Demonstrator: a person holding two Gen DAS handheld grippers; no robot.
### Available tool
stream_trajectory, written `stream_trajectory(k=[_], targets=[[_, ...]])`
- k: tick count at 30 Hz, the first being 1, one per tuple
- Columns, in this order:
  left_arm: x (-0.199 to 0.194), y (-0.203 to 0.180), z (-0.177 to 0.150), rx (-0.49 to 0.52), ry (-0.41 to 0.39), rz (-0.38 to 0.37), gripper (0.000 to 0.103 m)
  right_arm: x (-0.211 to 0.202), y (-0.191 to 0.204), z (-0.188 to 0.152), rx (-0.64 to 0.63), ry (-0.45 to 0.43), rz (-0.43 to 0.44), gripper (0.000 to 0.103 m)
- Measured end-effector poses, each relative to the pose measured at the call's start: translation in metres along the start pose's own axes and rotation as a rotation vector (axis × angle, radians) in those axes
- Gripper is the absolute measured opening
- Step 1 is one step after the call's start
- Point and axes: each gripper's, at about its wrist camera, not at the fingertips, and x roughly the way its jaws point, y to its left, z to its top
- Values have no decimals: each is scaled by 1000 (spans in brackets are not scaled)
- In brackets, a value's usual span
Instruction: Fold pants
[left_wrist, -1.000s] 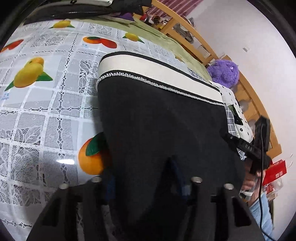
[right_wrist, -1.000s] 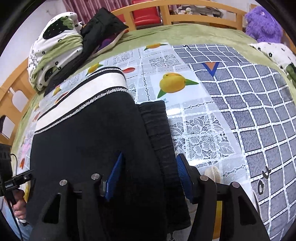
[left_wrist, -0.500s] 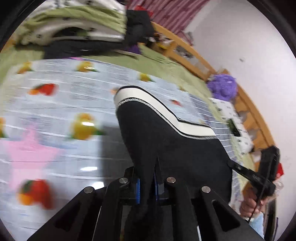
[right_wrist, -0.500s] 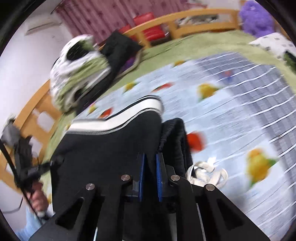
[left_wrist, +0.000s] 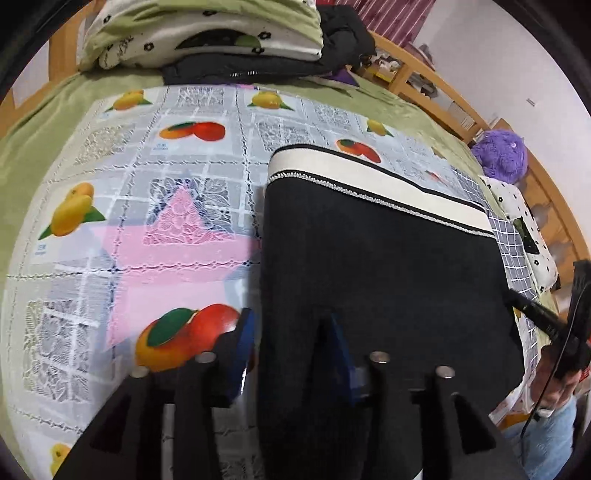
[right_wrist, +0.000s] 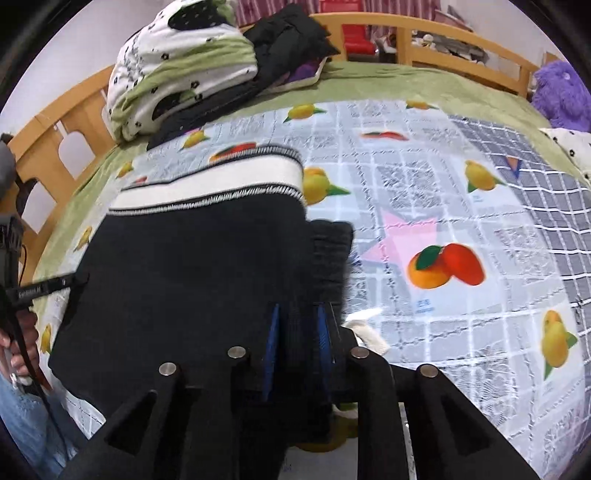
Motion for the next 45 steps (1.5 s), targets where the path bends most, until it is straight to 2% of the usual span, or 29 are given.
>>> stream_trajectory(k=[3, 6, 9, 13, 15, 18, 20, 22, 24, 28, 31, 34, 38, 41, 45], targets=[[-7, 8, -9, -15, -12, -26, 50, -12, -1, 2, 55, -66, -53, 31], [-13, 4, -16, 22, -5, -2, 50, -21, 4, 1, 114, -130, -137, 32], [-32, -1, -22, 93, -72, 30, 50, -29, 13, 0, 137, -184, -166, 32], [-52, -1, -24, 137, -129, 43, 50, -38, 25, 0, 148, -200, -208, 32], [-60, 3, -22, 119, -158, 43, 50, -41, 31, 1, 145, -173, -194, 32], [-68, 9, -18, 82, -178, 2, 50, -43, 34, 2, 159, -133, -153, 32], [-70, 11, -17, 63, -178, 18, 50, -45, 34, 2, 166, -118, -134, 32], [-72, 16, -17, 41, -174, 12, 50, -49, 33, 3, 174, -128, -118, 35], [-75, 23, -19, 3, -176, -6, 50, -52, 33, 6, 169, -137, -110, 44], [-78, 29, -26, -20, -178, 7, 50, -51, 37, 21, 106, -143, -93, 44], [-80, 22, -30, 2, -183, 36, 50, -45, 33, 21, 128, -143, -37, 44], [-85, 10, -36, 34, -198, 44, 50, -36, 26, 6, 161, -130, 14, 44], [-94, 2, -56, 90, -222, 70, 50, -31, 23, -7, 152, -89, 30, 44], [-99, 2, -76, 128, -227, 96, 50, -39, 21, -13, 139, -102, 30, 44], [-103, -4, -101, 239, -191, 38, 50, -45, 13, -23, 147, -91, 41, 45]])
